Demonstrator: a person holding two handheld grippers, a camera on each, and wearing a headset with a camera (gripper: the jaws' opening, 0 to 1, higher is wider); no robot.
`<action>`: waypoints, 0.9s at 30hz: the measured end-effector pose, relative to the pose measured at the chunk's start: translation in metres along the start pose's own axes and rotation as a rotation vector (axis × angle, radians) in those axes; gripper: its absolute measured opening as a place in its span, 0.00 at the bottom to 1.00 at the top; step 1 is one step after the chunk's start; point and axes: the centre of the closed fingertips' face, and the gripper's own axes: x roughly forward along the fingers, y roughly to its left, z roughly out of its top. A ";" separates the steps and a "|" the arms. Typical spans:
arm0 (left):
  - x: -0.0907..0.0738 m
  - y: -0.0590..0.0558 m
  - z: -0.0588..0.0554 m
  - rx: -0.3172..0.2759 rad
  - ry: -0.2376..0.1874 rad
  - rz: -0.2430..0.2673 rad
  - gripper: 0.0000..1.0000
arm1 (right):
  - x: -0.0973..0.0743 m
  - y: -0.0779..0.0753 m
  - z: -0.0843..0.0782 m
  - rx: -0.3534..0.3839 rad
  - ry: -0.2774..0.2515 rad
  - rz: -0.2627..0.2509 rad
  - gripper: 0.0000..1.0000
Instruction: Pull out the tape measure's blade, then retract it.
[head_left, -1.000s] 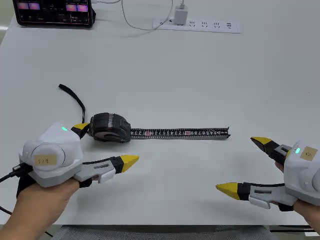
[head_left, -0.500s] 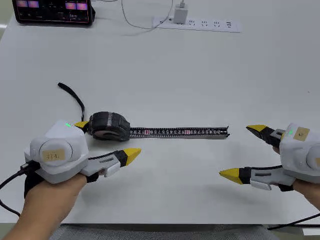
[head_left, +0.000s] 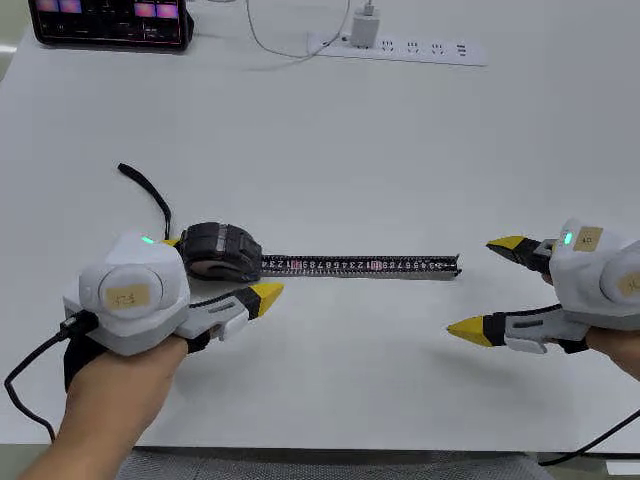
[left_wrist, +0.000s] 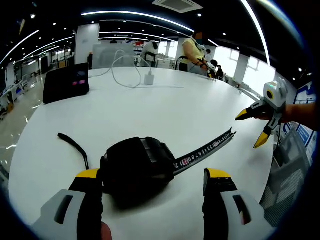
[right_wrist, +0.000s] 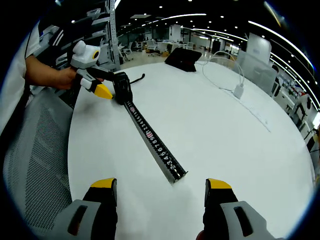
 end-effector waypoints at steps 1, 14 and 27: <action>0.000 0.001 0.000 -0.001 0.001 0.008 0.79 | 0.000 -0.001 0.000 -0.004 0.004 0.003 0.69; 0.006 0.009 0.003 -0.069 -0.023 0.079 0.74 | 0.007 -0.007 0.004 -0.104 0.055 0.058 0.55; 0.011 0.017 0.005 -0.121 -0.039 0.153 0.69 | 0.015 -0.018 0.005 -0.183 0.105 0.093 0.42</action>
